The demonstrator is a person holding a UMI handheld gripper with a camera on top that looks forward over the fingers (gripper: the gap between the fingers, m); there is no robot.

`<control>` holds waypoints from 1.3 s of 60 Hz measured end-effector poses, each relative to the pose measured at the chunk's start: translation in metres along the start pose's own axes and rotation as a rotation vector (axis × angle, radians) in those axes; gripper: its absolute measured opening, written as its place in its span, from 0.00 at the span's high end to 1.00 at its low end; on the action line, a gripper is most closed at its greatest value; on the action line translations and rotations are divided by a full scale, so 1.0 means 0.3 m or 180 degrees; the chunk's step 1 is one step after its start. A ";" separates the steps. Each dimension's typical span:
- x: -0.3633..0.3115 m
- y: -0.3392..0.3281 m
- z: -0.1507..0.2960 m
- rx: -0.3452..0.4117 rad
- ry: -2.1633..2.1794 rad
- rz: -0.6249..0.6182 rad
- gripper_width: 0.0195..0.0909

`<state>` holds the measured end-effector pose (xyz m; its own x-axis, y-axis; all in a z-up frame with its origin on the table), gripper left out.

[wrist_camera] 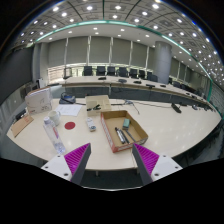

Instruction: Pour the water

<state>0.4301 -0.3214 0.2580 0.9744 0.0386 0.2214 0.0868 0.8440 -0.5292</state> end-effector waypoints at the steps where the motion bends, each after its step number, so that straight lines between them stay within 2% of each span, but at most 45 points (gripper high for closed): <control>1: -0.001 -0.001 0.000 -0.0003 -0.0002 0.0018 0.07; 9: -0.102 0.007 -0.033 -0.0030 -0.0040 0.0184 0.07; 24: -0.442 0.051 -0.105 0.0001 -0.0147 0.0609 0.07; 34: -0.682 0.116 -0.102 0.0210 -0.0250 0.0752 0.07; 42: -0.846 0.257 -0.075 0.0383 -0.0167 0.0779 0.07; 57: -1.003 0.580 -0.007 0.0626 0.0007 0.0454 0.08; 60: -1.028 0.620 0.011 0.0672 0.0034 0.0431 0.11; 65: -1.038 0.704 0.028 0.0742 0.0017 0.0313 0.22; 68: -1.047 0.723 0.023 0.0740 0.0007 0.0236 0.33; 72: -1.041 0.740 0.032 0.0797 0.0004 0.0132 0.53; 78: -1.042 0.749 0.034 0.0812 0.0099 0.0164 0.61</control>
<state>0.1430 -0.1384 0.0784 0.9824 0.0719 0.1721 -0.0144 0.9492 -0.3144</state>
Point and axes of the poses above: the point between the fingertips, and its own axes, seen from behind it with the camera up: x to the right, z up, y forward, the way the camera looks, the point moved 1 cm from there along -y, backward, against the way the camera looks, and after that the axes turned 10 degrees about -y, right-handed, at the moved point
